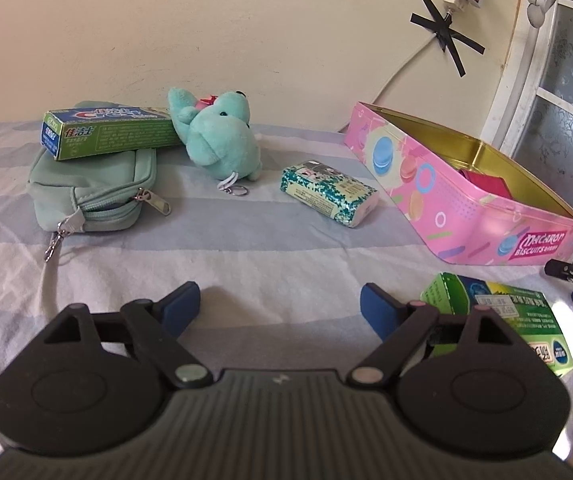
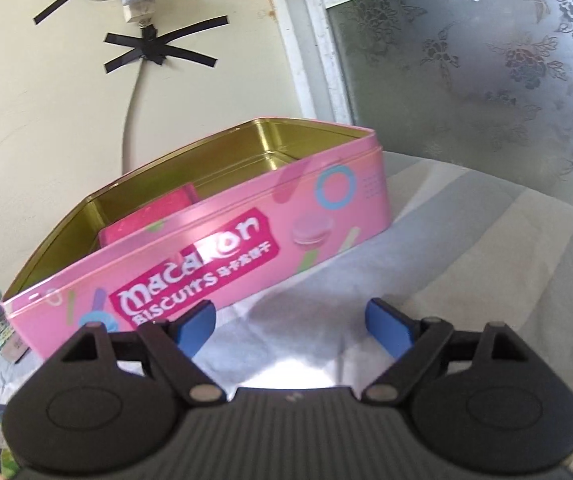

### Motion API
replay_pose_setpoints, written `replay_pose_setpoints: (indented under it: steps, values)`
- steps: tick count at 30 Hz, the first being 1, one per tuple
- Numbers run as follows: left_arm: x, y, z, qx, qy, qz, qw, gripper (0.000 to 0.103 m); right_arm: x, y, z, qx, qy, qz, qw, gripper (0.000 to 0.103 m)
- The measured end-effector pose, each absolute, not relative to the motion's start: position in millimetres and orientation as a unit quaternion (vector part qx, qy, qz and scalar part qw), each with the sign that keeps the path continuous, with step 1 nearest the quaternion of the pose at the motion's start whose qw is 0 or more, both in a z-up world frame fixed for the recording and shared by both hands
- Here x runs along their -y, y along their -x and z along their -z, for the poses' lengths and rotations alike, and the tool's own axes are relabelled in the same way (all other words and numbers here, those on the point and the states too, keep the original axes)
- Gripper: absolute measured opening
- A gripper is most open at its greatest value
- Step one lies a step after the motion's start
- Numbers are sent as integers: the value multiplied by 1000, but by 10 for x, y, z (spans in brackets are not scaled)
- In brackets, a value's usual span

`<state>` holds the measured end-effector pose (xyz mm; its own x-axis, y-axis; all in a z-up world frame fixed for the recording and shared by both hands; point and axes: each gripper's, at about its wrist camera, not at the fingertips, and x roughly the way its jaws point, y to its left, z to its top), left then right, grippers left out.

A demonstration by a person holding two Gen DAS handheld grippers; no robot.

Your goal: Organize objects

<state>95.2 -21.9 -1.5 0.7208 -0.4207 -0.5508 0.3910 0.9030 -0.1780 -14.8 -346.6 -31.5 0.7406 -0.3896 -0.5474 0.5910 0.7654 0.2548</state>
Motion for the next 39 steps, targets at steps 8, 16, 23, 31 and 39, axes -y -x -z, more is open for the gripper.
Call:
replay_pose_setpoints:
  steps: [8,16,23,31,39]
  values:
    - [275,-946,22,-302,2,207,931,91,3479,179,301,-240,-226,166,929,90]
    - [258,-916,28,-300,8,188,935,91,3596,330,309,-231,-276,47,932,87]
    - [267,-890,23,-294,12,176,939,90,3660,320,319,-227,-295,4,928,87]
    - [470,-726,-45,-306,12,283,909,88,3514,400,326,-245,-267,-98,927,91]
    - [935,-683,-189,-337,37,386,858,78,3002,486,314,-280,-117,-134,943,91]
